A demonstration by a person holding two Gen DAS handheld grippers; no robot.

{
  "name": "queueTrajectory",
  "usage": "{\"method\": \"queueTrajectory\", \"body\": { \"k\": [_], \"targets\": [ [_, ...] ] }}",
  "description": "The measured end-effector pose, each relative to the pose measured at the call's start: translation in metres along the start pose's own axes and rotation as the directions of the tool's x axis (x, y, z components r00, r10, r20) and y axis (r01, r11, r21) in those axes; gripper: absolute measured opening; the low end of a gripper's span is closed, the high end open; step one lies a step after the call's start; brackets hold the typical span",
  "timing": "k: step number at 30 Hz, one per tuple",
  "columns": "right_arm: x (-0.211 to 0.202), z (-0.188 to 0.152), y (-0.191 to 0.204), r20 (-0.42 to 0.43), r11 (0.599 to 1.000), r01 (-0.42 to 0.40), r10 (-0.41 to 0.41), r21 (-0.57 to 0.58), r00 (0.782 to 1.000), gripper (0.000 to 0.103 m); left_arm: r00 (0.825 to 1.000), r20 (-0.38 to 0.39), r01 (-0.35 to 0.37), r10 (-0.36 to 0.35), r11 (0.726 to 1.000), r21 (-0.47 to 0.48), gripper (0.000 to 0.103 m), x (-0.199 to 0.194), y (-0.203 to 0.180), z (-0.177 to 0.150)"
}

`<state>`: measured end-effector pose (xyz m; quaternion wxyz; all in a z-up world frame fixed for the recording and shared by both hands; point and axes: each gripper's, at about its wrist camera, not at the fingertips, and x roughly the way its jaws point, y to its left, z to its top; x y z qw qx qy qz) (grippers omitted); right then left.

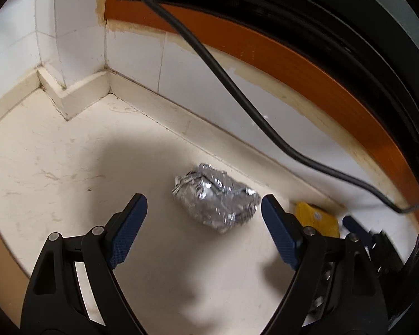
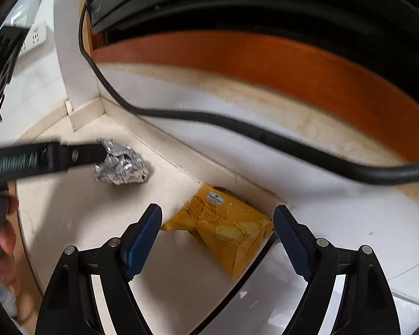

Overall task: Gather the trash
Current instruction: 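Grasp the crumpled foil with the left tool while the right tool grasps the yellow snack packet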

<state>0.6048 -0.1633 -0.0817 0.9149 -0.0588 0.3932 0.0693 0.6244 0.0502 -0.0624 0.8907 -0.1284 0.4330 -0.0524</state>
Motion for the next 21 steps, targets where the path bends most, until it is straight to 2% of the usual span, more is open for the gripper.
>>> {"method": "queueTrajectory", "body": {
  "k": [4,5,9,13,18,21],
  "targets": [
    [0.009,-0.007,0.005,-0.004,0.999,0.011,-0.011,-0.035,1.000,0.076,1.000,-0.004,0.000,0.000,1.000,-0.012,0.082,0.019,0.003,0.004],
    [0.010,-0.007,0.005,0.000,0.999,0.007,-0.007,-0.033,1.000,0.071,1.000,-0.010,-0.002,0.002,1.000,-0.014,0.082,0.023,0.003,0.005],
    [0.022,-0.008,0.009,-0.043,0.999,-0.010,0.008,-0.035,0.999,0.061,1.000,-0.025,-0.005,0.004,1.000,-0.011,0.080,0.040,0.000,0.005],
    [0.026,-0.010,0.012,-0.047,0.999,-0.024,0.022,-0.041,0.999,0.052,1.000,-0.025,0.000,0.000,1.000,-0.003,0.077,0.049,-0.003,0.002],
    [0.028,-0.017,0.022,-0.062,0.998,-0.033,0.030,-0.057,0.998,0.046,0.999,-0.009,-0.046,0.047,0.995,0.089,0.076,0.044,-0.012,-0.008],
    [0.024,-0.024,0.028,-0.074,0.997,-0.045,0.040,-0.063,0.996,0.045,0.999,-0.021,-0.045,0.048,0.992,0.122,0.076,0.036,-0.010,-0.015]
  ]
}}
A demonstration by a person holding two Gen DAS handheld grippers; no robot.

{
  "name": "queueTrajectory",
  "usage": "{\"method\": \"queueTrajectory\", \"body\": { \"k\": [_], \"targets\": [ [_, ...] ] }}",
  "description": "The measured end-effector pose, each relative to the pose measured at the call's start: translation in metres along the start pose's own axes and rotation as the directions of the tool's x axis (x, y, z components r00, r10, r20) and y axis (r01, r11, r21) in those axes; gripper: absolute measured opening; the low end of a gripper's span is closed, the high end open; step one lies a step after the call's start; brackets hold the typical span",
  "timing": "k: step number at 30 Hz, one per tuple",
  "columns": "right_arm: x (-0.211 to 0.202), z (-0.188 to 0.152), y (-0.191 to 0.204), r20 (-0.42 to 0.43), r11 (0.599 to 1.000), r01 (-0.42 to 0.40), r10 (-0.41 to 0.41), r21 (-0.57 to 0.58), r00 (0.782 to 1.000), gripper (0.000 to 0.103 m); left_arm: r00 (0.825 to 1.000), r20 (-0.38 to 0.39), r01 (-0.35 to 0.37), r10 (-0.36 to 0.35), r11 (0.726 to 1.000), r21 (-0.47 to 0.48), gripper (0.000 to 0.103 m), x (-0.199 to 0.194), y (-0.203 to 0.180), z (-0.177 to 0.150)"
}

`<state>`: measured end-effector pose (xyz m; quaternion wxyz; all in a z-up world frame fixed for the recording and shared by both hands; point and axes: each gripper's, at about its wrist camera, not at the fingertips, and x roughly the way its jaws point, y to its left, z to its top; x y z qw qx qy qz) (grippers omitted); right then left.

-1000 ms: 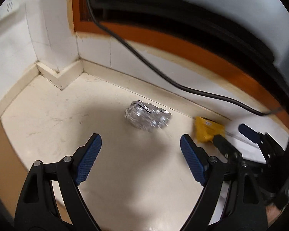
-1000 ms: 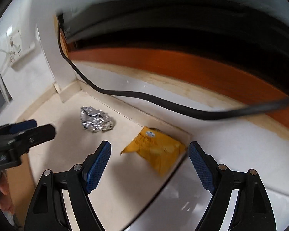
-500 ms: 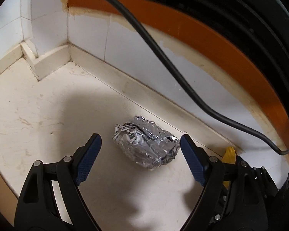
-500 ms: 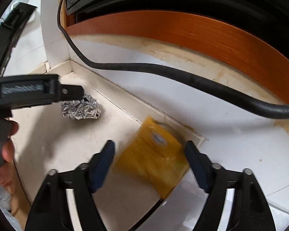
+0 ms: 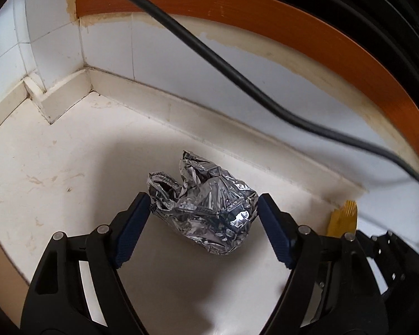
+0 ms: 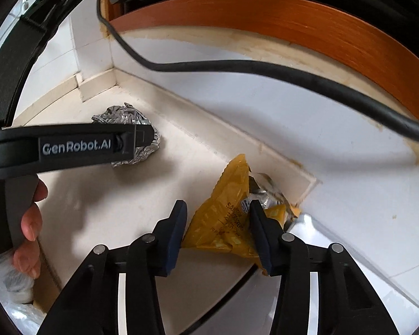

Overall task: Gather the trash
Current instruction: 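Grasp the crumpled foil with the left tool while the right tool grasps the yellow snack packet, then lower the foil and yellow packet into the floor bin and open both tools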

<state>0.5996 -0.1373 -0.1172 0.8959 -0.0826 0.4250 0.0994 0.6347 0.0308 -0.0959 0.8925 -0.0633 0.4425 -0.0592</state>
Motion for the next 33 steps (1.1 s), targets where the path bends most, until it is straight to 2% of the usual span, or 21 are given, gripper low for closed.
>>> {"method": "queueTrajectory", "body": {
  "k": [10,16,23,27,28,33],
  "targets": [
    [-0.027,-0.013,0.021,-0.015,0.997,-0.066,0.067,0.026,0.998,0.036,0.999,-0.024,0.036,-0.036,0.999,0.012,0.076,-0.041,0.030,-0.051],
    [-0.057,-0.029,0.039,-0.018,0.993,-0.111,0.112,0.025,0.994,0.030,0.999,-0.045,0.034,-0.030,0.996,0.084,0.075,-0.073,0.027,-0.090],
    [-0.102,-0.051,0.063,0.008,0.989,-0.144,0.144,0.011,0.990,0.029,0.998,-0.068,0.018,-0.009,0.991,0.131,0.075,-0.123,0.025,-0.140],
    [-0.141,-0.065,0.067,0.034,0.990,-0.141,0.141,-0.003,0.989,0.029,0.999,-0.030,-0.012,0.017,0.988,0.155,0.075,-0.156,0.026,-0.157],
    [-0.162,-0.074,0.058,0.039,0.989,-0.146,0.146,0.002,0.989,0.029,1.000,-0.018,-0.012,0.015,0.987,0.158,0.075,-0.166,0.025,-0.159],
    [-0.210,-0.088,0.062,0.063,0.984,-0.180,0.179,0.009,0.982,0.029,0.999,0.035,0.020,-0.026,0.986,0.167,0.075,-0.218,0.014,-0.169]
  ]
}}
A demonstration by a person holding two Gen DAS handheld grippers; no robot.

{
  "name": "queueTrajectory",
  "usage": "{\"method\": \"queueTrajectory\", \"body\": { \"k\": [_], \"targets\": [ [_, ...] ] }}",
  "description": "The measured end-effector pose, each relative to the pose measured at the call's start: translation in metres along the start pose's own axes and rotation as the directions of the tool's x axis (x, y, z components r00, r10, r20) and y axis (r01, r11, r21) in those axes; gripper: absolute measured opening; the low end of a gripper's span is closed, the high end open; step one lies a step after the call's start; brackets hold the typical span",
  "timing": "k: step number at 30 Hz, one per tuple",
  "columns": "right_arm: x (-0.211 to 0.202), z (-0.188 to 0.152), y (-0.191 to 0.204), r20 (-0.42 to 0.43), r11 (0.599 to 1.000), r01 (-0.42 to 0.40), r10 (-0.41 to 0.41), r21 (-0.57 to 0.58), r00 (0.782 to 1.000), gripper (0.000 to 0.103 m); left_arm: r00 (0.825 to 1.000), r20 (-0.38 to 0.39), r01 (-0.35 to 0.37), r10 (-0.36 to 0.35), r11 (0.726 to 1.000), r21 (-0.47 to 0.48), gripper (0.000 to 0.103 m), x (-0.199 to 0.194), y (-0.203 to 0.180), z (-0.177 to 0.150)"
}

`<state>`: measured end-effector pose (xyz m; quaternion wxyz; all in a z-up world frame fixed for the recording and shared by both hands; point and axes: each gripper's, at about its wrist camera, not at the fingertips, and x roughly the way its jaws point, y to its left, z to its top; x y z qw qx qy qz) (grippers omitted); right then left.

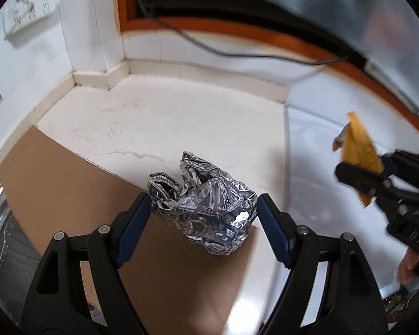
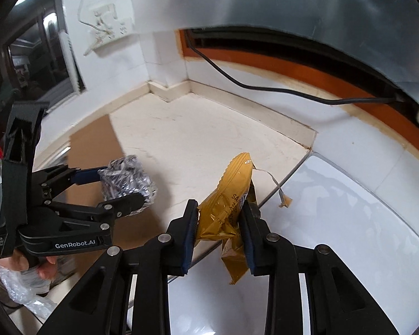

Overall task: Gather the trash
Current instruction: 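Lower the foil and yellow packet into the floor bin and open both tools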

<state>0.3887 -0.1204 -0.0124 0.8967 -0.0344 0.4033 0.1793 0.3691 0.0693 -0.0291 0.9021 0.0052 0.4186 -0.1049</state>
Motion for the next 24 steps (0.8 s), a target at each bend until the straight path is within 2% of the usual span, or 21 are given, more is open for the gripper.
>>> {"method": "queueTrajectory", "body": {
  "k": [6,13,20,24],
  "targets": [
    [-0.064,-0.030,0.023,0.026,0.999,-0.052,0.052,-0.010,0.998,0.029,0.998,0.035,0.042,-0.043,0.999,0.023,0.075,-0.070,-0.030,-0.026],
    [-0.127,-0.094,0.045,0.025,0.993,-0.119,0.119,0.013,0.993,0.029,0.999,0.024,0.029,-0.029,0.999,0.020,0.075,-0.134,-0.060,-0.102],
    [-0.150,-0.181,0.058,-0.007,0.987,-0.155,0.156,0.032,0.988,0.029,0.999,0.026,0.019,-0.019,1.000,-0.013,0.075,-0.158,-0.082,-0.189],
    [-0.154,-0.235,0.065,-0.025,0.988,-0.148,0.149,0.044,0.988,0.029,1.000,0.023,0.017,-0.016,1.000,-0.025,0.075,-0.162,-0.096,-0.229]
  ]
}}
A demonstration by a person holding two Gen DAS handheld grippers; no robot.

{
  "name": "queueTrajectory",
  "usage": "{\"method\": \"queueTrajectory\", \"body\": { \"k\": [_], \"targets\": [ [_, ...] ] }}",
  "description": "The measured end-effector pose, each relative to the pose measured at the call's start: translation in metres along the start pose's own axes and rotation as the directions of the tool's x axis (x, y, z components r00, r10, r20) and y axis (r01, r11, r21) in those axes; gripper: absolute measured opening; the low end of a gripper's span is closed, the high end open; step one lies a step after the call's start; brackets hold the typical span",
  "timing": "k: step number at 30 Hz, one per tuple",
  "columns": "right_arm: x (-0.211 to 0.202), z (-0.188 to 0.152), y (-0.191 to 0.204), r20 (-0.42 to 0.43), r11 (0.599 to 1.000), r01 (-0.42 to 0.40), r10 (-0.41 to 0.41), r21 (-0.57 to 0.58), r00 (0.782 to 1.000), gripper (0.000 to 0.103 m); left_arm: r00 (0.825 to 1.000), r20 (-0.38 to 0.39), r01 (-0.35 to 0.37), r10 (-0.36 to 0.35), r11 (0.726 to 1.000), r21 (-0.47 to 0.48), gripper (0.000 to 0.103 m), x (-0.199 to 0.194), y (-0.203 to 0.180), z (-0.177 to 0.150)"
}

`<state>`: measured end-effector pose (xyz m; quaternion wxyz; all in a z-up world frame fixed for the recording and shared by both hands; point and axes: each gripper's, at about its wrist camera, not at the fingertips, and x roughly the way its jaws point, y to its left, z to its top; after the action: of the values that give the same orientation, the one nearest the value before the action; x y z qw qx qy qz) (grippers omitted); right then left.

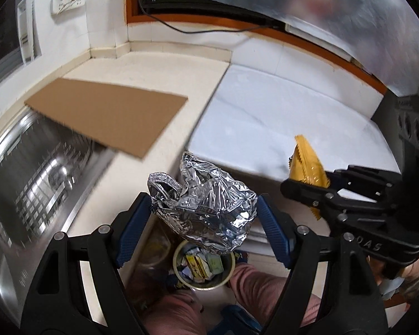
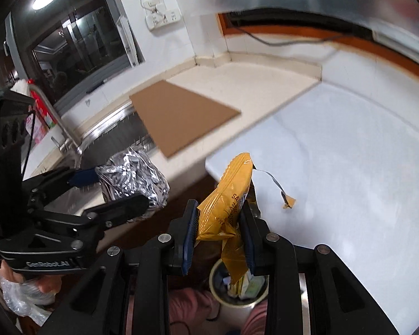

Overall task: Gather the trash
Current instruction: 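Lower the foil and yellow packet into the floor bin and open both tools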

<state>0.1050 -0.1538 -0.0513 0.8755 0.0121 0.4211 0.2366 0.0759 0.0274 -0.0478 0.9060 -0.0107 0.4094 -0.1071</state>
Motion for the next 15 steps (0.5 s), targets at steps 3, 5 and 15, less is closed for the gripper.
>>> {"method": "queueTrajectory", "body": {
  "k": [3,5,15],
  "targets": [
    [0.004,-0.035,-0.001,-0.008,1.000,0.021,-0.021,0.008,1.000,0.029,1.000,-0.013,0.002,-0.002,1.000,-0.013,0.075,0.008,-0.004,-0.028],
    [0.009,-0.062,-0.001,-0.017,0.999,0.035,-0.035,0.011,0.999,0.029,1.000,-0.030,0.000,0.000,1.000,-0.020,0.075,0.017,-0.006,-0.045],
    [0.079,-0.164,-0.021,-0.169,0.999,0.054,-0.052,0.006,0.984,0.029,0.992,-0.124,-0.031,0.030,1.000,-0.006,0.075,0.088,-0.024,-0.121]
  ]
}}
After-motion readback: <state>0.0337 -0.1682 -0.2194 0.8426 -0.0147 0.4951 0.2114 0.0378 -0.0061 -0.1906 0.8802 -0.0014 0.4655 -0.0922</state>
